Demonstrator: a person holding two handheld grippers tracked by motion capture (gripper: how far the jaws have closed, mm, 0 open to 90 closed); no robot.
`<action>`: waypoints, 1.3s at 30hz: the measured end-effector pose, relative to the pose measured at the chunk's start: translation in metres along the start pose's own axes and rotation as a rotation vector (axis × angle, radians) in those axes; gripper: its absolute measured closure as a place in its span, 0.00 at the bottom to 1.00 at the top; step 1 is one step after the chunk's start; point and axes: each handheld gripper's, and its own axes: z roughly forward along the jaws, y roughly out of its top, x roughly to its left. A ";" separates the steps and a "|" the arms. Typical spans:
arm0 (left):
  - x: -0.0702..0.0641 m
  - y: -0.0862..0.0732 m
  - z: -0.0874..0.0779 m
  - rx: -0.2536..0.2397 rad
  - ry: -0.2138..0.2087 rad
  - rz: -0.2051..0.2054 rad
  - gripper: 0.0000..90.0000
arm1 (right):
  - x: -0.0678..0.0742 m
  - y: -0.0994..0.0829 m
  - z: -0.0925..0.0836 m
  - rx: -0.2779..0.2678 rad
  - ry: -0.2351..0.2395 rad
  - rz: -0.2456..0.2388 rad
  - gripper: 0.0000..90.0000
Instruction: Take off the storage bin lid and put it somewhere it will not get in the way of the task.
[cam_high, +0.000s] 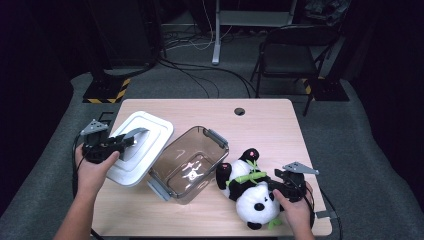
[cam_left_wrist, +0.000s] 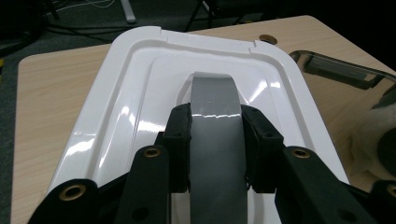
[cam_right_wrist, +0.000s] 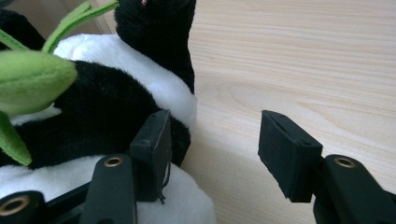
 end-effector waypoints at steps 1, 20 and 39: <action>0.003 -0.002 -0.001 0.001 0.006 -0.001 0.74 | 0.000 0.000 0.000 -0.001 0.000 0.000 0.48; 0.037 -0.042 0.000 -0.008 0.041 -0.076 0.74 | 0.000 0.000 0.000 0.000 0.000 0.006 0.48; 0.045 -0.088 0.030 0.003 0.080 -0.088 0.74 | 0.000 0.000 0.000 -0.001 0.000 0.004 0.48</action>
